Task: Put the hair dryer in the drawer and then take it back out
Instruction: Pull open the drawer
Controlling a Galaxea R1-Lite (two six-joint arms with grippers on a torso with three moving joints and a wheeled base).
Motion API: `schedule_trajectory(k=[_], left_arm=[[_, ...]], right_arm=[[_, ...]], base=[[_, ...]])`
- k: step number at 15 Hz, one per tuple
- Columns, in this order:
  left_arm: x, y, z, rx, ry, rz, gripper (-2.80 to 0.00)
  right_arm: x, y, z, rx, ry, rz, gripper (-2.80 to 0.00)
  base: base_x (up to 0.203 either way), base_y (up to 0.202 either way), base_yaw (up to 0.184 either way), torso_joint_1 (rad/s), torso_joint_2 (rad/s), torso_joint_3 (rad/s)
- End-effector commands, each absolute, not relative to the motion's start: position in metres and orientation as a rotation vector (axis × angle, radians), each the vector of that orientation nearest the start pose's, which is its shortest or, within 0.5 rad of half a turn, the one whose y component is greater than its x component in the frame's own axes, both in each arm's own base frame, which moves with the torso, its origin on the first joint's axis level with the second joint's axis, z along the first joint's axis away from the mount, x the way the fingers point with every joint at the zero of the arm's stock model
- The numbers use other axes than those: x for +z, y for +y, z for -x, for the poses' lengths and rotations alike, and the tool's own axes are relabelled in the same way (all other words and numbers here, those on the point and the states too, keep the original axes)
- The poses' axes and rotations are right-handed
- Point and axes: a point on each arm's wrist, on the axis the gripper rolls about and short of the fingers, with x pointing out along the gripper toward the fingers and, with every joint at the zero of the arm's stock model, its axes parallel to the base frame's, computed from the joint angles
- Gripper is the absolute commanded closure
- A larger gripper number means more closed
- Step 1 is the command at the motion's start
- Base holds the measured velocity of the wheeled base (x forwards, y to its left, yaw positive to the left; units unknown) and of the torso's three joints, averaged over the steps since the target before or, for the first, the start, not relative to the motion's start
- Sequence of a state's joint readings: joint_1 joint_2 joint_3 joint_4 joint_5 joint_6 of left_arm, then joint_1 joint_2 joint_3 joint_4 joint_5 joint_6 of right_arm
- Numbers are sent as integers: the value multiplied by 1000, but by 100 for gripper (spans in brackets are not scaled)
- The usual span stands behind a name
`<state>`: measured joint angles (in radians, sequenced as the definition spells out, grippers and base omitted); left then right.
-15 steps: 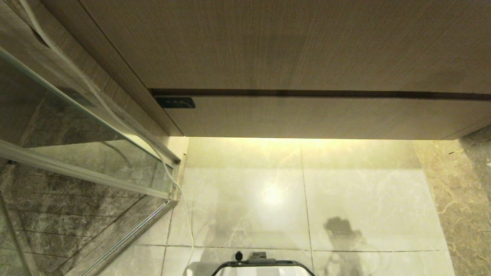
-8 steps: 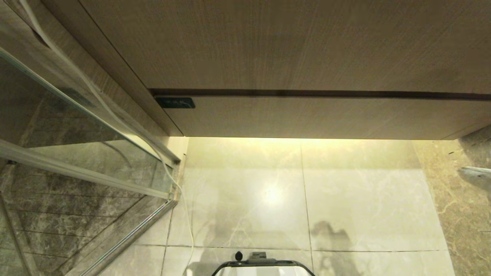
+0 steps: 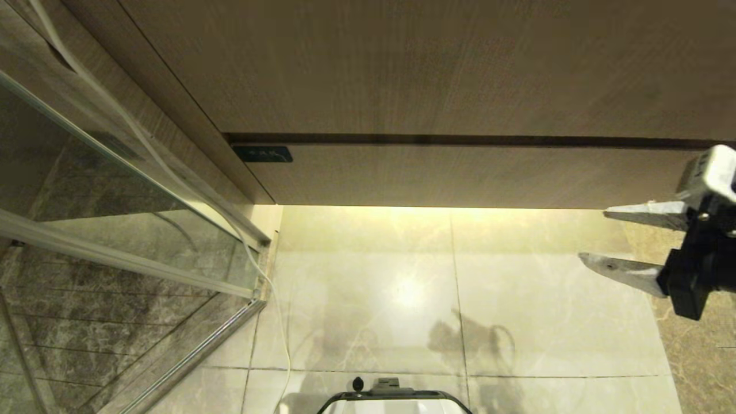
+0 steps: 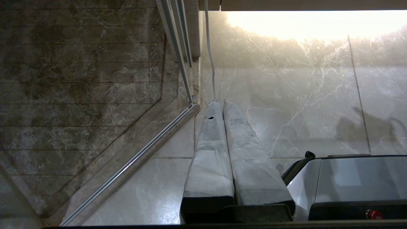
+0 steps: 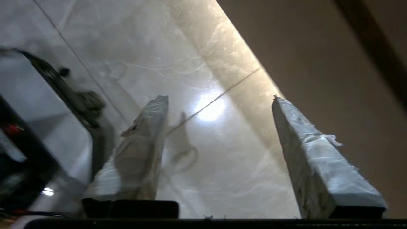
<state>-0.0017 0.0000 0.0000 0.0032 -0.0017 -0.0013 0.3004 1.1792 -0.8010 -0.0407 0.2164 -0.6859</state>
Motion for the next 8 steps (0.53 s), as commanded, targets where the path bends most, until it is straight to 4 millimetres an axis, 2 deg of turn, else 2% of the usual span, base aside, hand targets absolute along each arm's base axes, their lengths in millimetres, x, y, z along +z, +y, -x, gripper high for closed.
schedule_trajectory(k=[1,4,8], left_arm=[[75,0,23,-5,3,2,0],[75,0,23,-3,3,2,0],[75,0,23,-3,3,2,0]], right_arm=[[241,71,-203,677,135,941,-280],[243,70,-232,668,72,1175,-280],[236,57,-256,588,56,1268,-280]], base=[[0,0,0,0,0,0],[0,0,0,0,0,0],[0,0,0,0,0,0]])
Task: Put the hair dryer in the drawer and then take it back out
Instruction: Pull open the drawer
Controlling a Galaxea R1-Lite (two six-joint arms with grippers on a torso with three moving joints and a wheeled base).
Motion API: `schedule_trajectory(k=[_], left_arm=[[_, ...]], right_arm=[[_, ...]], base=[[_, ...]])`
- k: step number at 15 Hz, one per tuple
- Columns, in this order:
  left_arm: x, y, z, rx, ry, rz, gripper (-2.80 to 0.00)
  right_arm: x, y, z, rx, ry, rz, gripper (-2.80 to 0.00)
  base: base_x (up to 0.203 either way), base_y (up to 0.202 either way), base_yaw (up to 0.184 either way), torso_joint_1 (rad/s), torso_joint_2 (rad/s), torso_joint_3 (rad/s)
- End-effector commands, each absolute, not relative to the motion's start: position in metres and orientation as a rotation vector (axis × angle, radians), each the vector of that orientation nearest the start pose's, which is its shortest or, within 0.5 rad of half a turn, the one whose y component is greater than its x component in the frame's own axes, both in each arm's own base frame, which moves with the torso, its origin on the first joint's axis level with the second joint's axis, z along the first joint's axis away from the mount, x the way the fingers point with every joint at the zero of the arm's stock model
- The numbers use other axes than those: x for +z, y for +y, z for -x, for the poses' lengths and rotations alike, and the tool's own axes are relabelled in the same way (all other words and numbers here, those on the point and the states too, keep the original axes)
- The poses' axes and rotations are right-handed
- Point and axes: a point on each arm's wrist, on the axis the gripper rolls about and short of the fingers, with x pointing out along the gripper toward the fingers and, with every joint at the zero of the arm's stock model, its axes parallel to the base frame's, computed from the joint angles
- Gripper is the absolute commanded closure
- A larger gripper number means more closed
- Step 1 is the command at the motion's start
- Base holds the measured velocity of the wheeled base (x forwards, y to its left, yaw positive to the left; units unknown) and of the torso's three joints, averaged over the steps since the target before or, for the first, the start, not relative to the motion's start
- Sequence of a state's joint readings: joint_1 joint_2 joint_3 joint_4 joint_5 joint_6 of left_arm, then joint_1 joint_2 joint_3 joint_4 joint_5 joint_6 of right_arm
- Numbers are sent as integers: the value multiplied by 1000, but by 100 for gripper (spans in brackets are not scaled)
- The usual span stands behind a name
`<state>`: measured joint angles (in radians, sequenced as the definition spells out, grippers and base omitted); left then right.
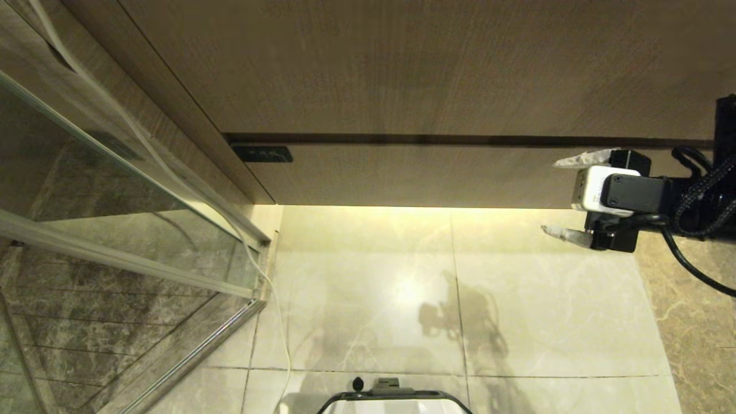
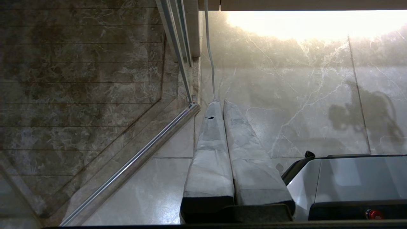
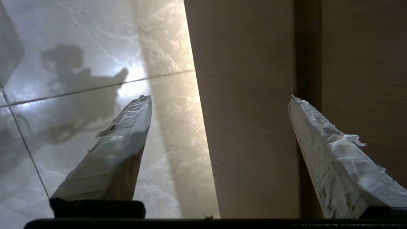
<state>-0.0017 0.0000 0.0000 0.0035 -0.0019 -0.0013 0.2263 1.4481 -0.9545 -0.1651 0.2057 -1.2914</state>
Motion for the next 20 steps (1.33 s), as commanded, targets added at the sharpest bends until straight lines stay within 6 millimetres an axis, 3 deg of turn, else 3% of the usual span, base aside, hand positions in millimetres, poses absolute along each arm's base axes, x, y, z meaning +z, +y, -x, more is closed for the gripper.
schedule_trajectory(k=[1,5,20], left_arm=[[75,0,23,-3,3,2,0],[75,0,23,-3,3,2,0],[75,0,23,-4,3,1,0]], right_arm=[[233,54,-262,582,68,1267,-280],[221,48,-280,537,70,1266,-280],[216,52,-353,415,-54,1234,-280]], base=[[0,0,0,0,0,0],[0,0,0,0,0,0],[0,0,0,0,0,0]])
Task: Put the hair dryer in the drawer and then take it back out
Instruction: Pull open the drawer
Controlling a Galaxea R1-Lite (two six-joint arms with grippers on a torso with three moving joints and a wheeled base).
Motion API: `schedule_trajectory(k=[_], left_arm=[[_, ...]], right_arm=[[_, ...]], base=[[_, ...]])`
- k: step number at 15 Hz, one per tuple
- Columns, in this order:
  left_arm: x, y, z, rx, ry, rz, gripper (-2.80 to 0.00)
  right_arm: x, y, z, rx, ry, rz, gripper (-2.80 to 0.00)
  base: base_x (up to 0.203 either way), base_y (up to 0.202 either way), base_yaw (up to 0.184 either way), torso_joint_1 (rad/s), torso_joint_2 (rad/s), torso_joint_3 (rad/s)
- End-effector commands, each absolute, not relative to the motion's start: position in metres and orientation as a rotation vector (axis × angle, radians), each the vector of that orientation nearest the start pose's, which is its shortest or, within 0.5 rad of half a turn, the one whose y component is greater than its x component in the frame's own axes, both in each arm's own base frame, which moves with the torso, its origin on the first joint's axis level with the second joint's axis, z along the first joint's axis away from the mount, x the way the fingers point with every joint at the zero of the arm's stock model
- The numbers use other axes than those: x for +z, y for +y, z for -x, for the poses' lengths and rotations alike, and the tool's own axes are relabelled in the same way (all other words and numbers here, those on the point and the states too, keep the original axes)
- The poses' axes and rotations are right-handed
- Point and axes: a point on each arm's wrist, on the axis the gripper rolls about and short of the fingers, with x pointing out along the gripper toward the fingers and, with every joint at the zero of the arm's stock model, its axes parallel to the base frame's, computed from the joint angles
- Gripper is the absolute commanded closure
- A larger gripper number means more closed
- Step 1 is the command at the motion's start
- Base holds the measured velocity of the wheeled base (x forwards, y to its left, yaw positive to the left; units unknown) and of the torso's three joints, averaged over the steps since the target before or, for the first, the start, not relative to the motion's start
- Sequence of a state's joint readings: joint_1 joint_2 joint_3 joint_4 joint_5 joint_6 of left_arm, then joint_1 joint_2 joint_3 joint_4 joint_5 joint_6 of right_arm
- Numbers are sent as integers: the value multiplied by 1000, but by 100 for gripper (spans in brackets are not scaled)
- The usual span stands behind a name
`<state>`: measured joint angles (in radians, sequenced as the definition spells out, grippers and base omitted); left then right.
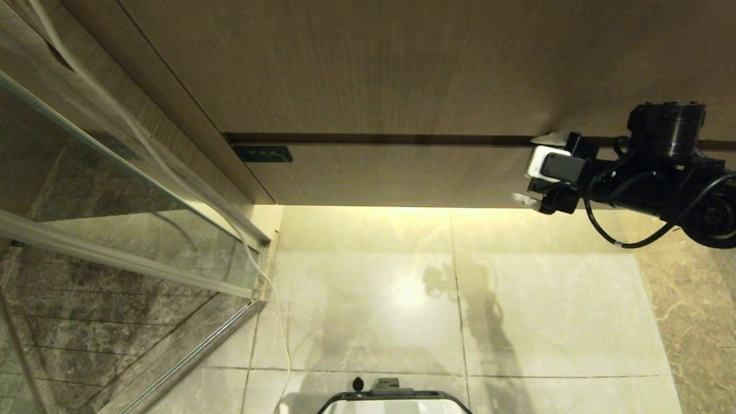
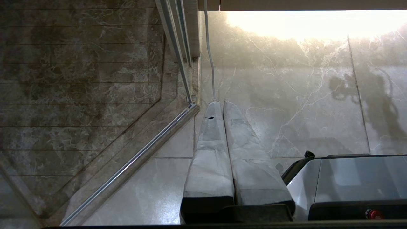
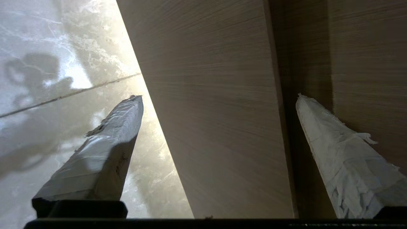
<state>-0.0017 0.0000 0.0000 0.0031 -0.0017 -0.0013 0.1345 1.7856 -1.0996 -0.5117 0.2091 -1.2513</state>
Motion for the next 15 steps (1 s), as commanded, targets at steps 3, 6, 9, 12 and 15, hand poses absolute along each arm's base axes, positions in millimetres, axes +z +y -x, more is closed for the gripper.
schedule_trajectory(k=[3,6,9,12,15], left_arm=[[75,0,23,-3,3,2,0],[75,0,23,-3,3,2,0],[75,0,23,-3,3,2,0],[75,0,23,-4,3,2,0],[75,0,23,-3,3,2,0]], right_arm=[[210,52,-362,423,-42,1233,-280],[201,51,-363,454,13,1227,-280],[194,50,-361,504,108,1201,-280],[191,47,-360,497,169,1192,-280],[186,46,-358,473,264,1162,-280]], base=[[0,0,0,0,0,0],[0,0,0,0,0,0],[0,0,0,0,0,0],[0,0,0,0,0,0],[0,0,0,0,0,0]])
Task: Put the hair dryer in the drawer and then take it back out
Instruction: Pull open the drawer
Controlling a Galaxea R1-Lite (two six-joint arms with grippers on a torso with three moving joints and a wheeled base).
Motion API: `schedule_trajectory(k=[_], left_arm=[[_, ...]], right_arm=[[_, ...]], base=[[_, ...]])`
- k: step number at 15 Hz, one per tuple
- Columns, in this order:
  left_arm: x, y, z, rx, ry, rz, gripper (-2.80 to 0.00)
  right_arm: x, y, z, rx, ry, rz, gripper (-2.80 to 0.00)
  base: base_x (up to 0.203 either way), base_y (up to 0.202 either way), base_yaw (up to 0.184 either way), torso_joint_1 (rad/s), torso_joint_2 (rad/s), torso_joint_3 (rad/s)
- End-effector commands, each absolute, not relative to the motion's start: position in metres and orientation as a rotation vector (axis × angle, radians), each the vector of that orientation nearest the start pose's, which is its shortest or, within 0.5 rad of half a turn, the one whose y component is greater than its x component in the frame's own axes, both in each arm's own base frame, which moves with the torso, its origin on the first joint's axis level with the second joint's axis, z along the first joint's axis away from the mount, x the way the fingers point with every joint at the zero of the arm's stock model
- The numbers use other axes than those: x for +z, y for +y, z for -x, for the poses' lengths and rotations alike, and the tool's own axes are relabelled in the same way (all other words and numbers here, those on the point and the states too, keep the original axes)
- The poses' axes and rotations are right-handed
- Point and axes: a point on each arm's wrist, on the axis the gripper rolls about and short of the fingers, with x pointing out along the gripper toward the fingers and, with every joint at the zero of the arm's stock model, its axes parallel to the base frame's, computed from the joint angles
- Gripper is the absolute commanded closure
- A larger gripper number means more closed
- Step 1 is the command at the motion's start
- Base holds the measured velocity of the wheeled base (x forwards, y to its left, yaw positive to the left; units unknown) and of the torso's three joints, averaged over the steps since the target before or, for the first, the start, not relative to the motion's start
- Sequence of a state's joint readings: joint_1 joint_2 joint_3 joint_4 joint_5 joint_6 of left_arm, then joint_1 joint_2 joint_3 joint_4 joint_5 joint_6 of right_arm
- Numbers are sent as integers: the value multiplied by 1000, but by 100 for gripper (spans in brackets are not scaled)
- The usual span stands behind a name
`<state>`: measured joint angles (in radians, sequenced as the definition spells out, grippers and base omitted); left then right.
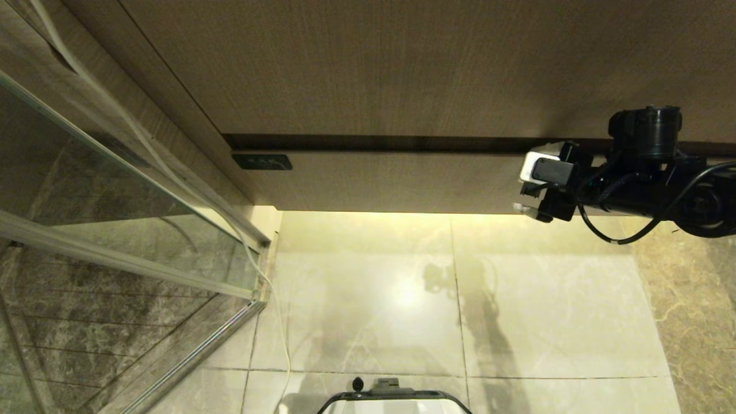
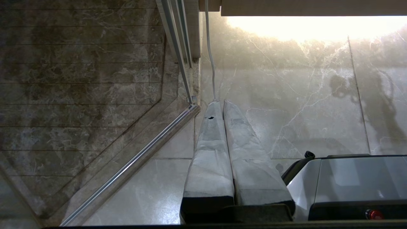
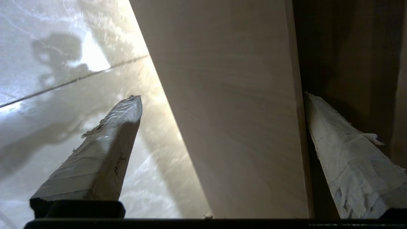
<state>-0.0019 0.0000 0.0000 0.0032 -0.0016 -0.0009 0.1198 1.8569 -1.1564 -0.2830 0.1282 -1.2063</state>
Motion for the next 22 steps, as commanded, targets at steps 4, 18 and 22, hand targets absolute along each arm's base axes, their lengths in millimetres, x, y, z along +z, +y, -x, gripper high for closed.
schedule_trajectory(k=[4,18,22], left_arm=[[75,0,23,-4,3,2,0],[75,0,23,-3,3,2,0],[75,0,23,-4,3,2,0]], right_arm=[[184,46,-356,484,287,1153,-280],[173,21,-283,563,708,1009,-280],[191,15,-270,465,671,881,-280]], base=[[0,0,0,0,0,0],[0,0,0,0,0,0],[0,0,0,0,0,0]])
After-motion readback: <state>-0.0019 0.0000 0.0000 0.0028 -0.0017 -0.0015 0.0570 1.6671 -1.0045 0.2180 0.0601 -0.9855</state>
